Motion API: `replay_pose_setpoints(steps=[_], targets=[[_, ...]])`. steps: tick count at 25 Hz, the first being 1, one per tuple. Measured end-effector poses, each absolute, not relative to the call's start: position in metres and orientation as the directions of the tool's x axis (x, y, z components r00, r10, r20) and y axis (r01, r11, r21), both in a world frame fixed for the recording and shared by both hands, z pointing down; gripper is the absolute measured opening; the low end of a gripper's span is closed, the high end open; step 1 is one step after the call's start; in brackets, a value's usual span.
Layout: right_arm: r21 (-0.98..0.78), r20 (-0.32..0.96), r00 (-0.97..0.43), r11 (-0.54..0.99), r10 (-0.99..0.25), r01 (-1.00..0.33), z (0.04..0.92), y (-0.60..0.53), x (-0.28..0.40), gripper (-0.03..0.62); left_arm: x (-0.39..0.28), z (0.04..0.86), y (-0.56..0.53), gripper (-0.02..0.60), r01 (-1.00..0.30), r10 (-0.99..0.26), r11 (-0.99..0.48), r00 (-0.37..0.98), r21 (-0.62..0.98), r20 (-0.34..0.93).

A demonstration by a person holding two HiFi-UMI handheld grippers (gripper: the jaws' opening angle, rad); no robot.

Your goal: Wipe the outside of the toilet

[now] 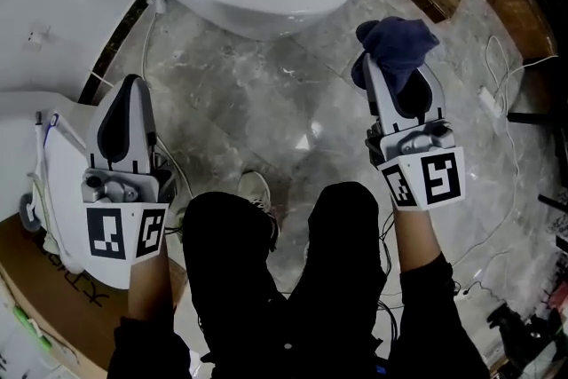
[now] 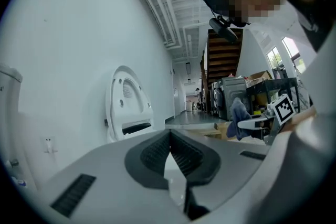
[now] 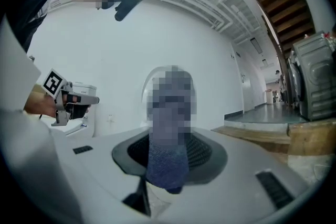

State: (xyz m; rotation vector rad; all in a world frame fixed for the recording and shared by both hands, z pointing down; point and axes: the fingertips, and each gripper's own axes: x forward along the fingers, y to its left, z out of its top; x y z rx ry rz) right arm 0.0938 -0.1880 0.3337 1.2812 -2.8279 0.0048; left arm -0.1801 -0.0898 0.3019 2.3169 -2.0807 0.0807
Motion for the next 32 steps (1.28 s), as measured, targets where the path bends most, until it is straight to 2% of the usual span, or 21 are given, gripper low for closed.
replay_pose_setpoints(steps=[13, 32], targets=[[-0.007, -0.022, -0.657, 0.658, -0.753, -0.753, 0.433, -0.204, 0.069, 0.129, -0.166, 0.374, -0.092, 0.009, -0.99, -0.989, -0.141, 0.142, -0.024, -0.036], [-0.104, 0.143, -0.69, 0.683, -0.709, -0.723, 0.541, -0.267, 0.032, 0.126, -0.141, 0.435, -0.088, 0.009, -0.975, -0.975, -0.215, 0.212, 0.062, -0.063]])
